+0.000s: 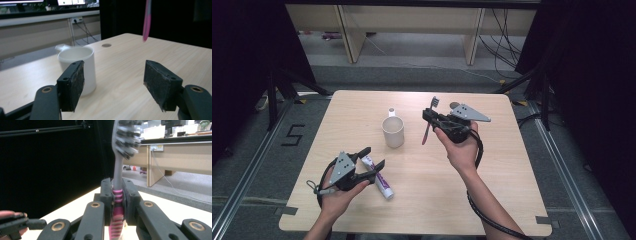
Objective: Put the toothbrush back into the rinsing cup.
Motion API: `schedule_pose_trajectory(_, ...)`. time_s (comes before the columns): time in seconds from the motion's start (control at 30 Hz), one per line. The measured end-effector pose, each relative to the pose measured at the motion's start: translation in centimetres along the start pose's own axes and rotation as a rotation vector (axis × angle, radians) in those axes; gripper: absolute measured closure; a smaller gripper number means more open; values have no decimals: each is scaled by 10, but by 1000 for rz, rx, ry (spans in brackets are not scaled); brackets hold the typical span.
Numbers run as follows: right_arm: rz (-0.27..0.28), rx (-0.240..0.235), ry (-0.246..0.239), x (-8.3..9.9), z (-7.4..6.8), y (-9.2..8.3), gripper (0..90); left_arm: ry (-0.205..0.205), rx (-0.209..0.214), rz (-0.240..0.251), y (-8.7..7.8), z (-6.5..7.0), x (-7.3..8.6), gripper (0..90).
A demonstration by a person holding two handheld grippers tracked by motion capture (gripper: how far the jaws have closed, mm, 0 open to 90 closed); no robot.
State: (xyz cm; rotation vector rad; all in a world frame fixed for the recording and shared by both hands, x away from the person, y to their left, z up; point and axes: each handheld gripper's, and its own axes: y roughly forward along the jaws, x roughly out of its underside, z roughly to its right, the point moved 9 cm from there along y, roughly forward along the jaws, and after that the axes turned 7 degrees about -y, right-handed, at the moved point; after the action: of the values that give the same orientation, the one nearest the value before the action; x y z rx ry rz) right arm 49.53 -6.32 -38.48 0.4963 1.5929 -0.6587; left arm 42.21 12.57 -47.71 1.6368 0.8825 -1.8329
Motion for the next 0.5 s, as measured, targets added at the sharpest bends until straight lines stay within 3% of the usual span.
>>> schedule_pose_trajectory(0.03,4,-3,-18,-1,0,2,810,19,15,-7,8,8,-14,331)
schedule_pose_trajectory(0.07,4,-3,-18,-1,0,2,810,19,15,-7,8,8,-14,334)
schedule_pose_trajectory(0.1,-1,-20,-14,-1,-5,5,810,38,37,-11,18,17,-28,342)
schedule_pose_trajectory(0.13,-1,-20,-14,-1,-5,5,810,38,37,-11,18,17,-28,353)
schedule_pose_trajectory(0.23,0,-19,-36,-3,-11,12,810,51,85,-31,41,32,-52,374)
schedule_pose_trajectory(0.33,2,-18,-44,-4,-12,15,810,47,107,-41,54,39,-60,413)
schedule_pose_trajectory(0.4,-5,-33,-55,-4,-16,18,810,44,117,-68,74,43,-64,431)
schedule_pose_trajectory(0.5,-9,-26,-60,-4,-18,21,810,39,121,-62,88,44,-68,504)
